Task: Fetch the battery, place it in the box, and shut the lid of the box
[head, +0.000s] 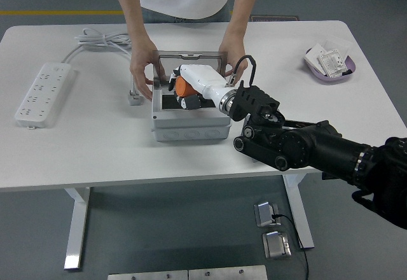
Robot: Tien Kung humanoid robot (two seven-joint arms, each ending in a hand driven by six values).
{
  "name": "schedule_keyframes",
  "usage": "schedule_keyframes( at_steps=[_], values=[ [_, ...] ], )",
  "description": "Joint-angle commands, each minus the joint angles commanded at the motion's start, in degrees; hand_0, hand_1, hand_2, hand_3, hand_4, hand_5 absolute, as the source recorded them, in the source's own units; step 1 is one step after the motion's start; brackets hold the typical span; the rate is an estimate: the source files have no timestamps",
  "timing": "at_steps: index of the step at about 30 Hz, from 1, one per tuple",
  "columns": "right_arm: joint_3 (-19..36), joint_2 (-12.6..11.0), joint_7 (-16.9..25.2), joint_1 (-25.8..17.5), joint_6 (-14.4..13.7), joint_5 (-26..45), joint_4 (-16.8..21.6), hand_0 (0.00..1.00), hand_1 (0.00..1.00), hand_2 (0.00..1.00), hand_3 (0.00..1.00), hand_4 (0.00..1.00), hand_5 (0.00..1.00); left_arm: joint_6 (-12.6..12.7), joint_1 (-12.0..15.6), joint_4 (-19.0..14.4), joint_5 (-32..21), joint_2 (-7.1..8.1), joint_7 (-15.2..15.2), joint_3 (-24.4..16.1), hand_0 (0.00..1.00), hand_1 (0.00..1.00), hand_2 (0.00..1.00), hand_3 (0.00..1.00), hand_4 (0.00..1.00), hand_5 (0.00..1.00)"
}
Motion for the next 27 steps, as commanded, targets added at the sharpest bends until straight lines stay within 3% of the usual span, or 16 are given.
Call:
schedule_keyframes(
  at_steps=[12, 13, 17, 18, 24, 25, 27],
  values=[
    [1.26, 0.12, 0.80, -0.17, 3.02, 3.20, -2.41, 0.230, 0.370, 0.514, 0.549, 0.002, 0.002, -0.02, -0.57, 0.01, 0.39, -0.11, -0.03, 0.15, 0.632, 0.684, 0.599, 0.593, 0.618, 0.036],
    [1.41, 0.13, 0.80, -0.22, 3.05, 3.32, -2.37, 0.310, 0.525, 0.606, 0.658, 0.236, 0.072, -0.02, -0.58, 0.00, 0.40, -0.15, -0.03, 0.15, 0.632, 0.684, 0.597, 0.592, 0.614, 0.036],
    [2.47, -0.04, 0.92, -0.41, 2.99, 4.05, -2.03, 0.310, 0.525, 0.606, 0.658, 0.236, 0.072, 0.01, -0.64, 0.00, 0.58, -0.26, 0.04, 0.00, 0.632, 0.684, 0.597, 0.592, 0.614, 0.036],
    [2.85, -0.14, 1.03, -0.47, 2.93, 4.26, -1.90, 0.481, 0.679, 0.708, 0.809, 0.790, 0.602, 0.02, -0.66, 0.00, 0.61, -0.27, 0.05, -0.04, 0.632, 0.684, 0.597, 0.591, 0.612, 0.036],
    [4.10, -0.38, 1.82, -0.80, 2.29, 5.33, -1.97, 0.481, 0.679, 0.708, 0.809, 0.790, 0.602, 0.07, -0.93, 0.01, 0.74, -0.30, 0.04, -0.08, 0.632, 0.684, 0.597, 0.591, 0.612, 0.036],
    [4.27, -0.45, 1.99, -0.88, 2.13, 5.51, -2.00, 0.549, 0.697, 0.719, 0.836, 0.844, 0.679, 0.07, -0.99, 0.02, 0.87, -0.32, 0.06, -0.17, 0.632, 0.684, 0.593, 0.587, 0.604, 0.036],
    [4.51, -0.58, 2.38, -1.04, 1.77, 5.96, -2.11, 0.549, 0.697, 0.719, 0.836, 0.844, 0.679, 0.06, -1.08, 0.02, 1.08, -0.36, 0.11, -0.29, 0.632, 0.684, 0.593, 0.587, 0.604, 0.036]
  ],
)
